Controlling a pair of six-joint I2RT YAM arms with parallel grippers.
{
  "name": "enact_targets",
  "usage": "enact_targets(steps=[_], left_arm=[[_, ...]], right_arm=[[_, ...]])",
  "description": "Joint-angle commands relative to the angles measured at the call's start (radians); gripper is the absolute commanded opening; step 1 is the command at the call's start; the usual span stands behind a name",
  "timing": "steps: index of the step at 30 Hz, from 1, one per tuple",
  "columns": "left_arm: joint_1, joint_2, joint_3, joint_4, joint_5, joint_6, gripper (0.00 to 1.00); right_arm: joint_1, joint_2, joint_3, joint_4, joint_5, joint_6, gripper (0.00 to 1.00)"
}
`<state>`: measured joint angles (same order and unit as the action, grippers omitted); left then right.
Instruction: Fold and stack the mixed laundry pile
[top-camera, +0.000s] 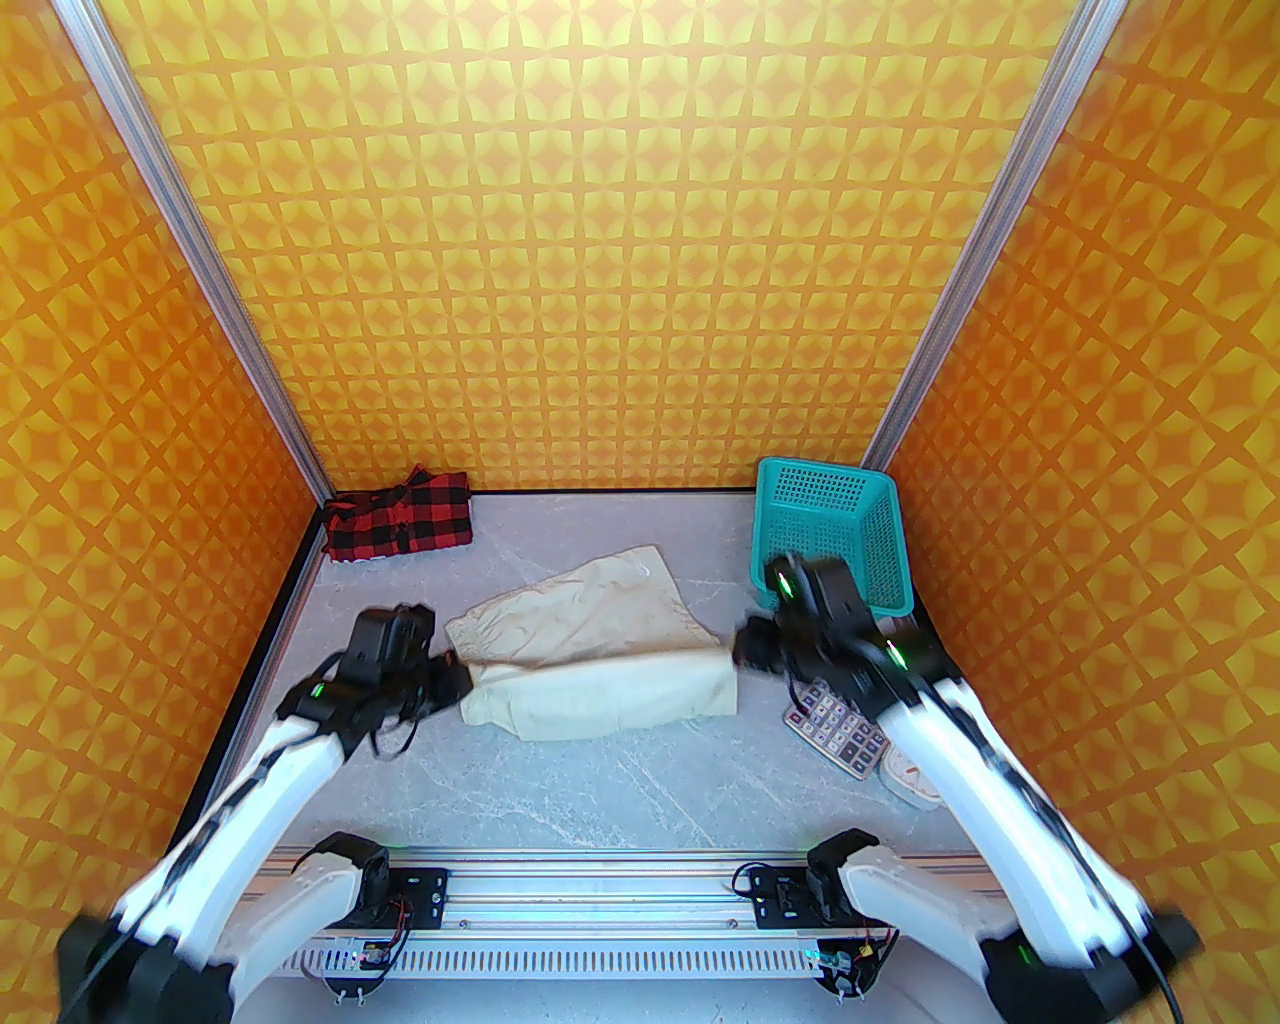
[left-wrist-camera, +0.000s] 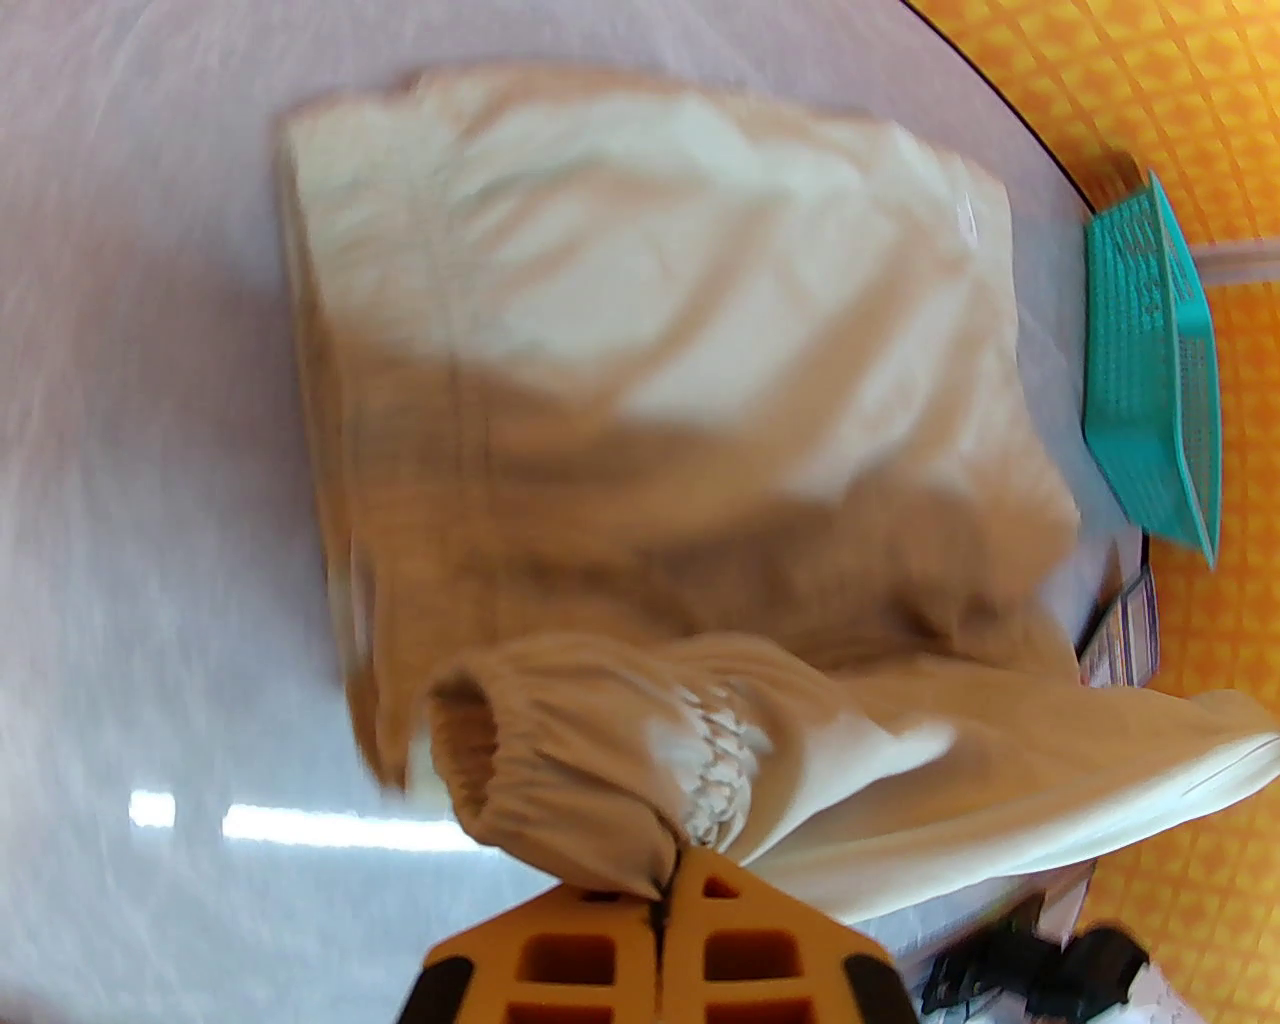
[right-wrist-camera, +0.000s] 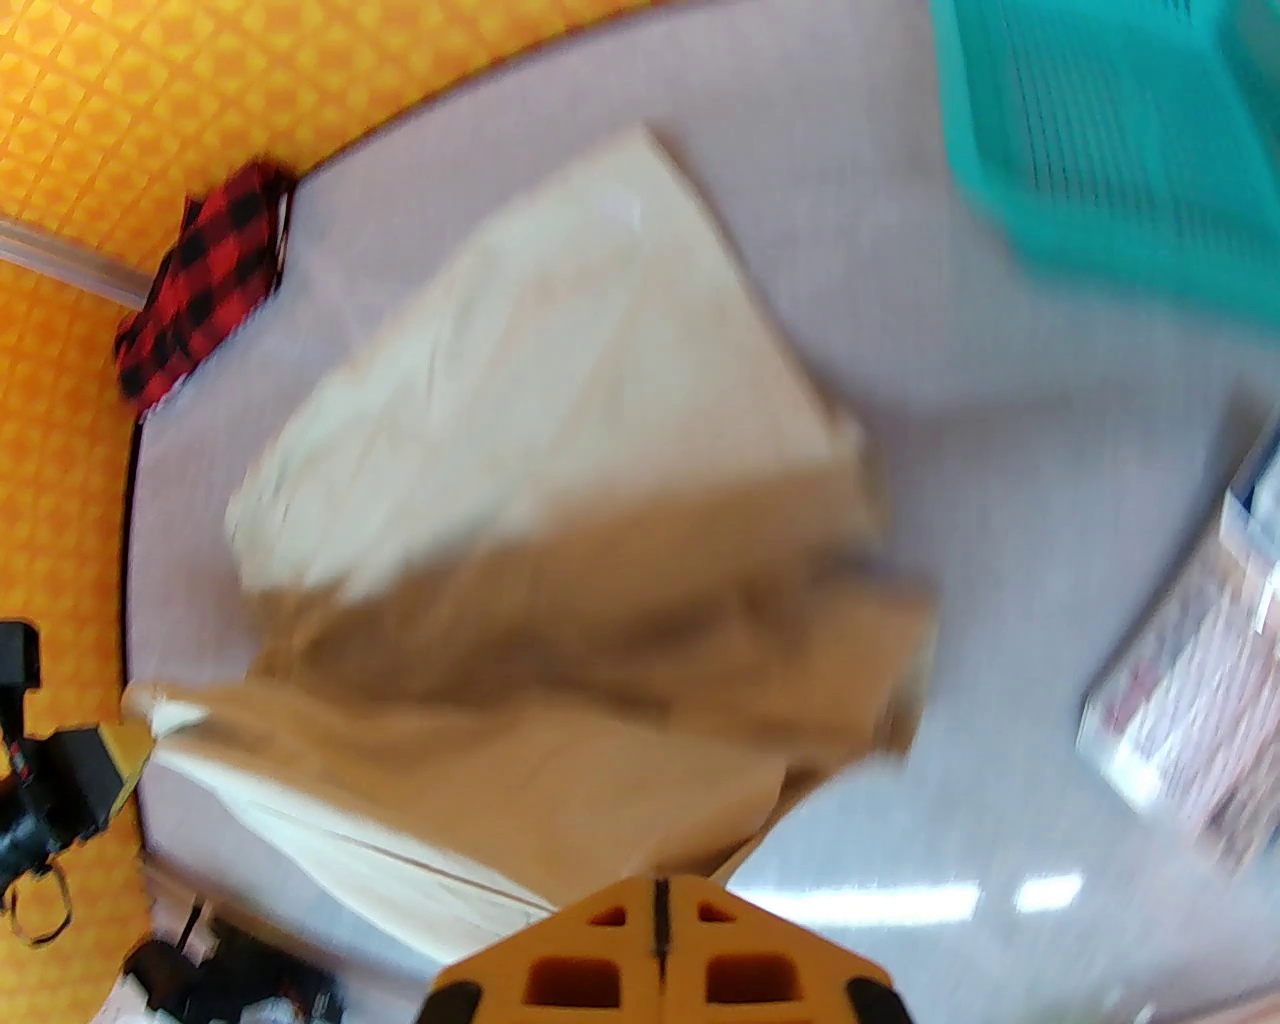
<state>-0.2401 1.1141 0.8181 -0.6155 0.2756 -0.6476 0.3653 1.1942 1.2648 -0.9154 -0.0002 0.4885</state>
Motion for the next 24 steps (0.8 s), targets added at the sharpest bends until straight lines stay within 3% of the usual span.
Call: enact_targets(steps=[1,12,18,24], left_arm=[[0.041,0.12,0.064,0.124,-0.062,0.035,0.0],[0.142,0.328,0.138,0.255,-0.012,-0.013,0.0],[0.184,0.471,0.188,0.295,0.019,-0.002,0.0],[0.22,0.585,0.22,0.372,0.046,-0.042,0.0]], right_arm=[[-0.014,0.13,0.131,0.157,0.133,-0.124,0.0],[-0.041,0.518,0.356,0.397,0.039,-0.217,0.0],[-0.057,0.702,0.435,0.474,-0.017,-0.196,0.0],[-0.072,0.89,0.452,0.659,-0.094,-0.165,0.0]])
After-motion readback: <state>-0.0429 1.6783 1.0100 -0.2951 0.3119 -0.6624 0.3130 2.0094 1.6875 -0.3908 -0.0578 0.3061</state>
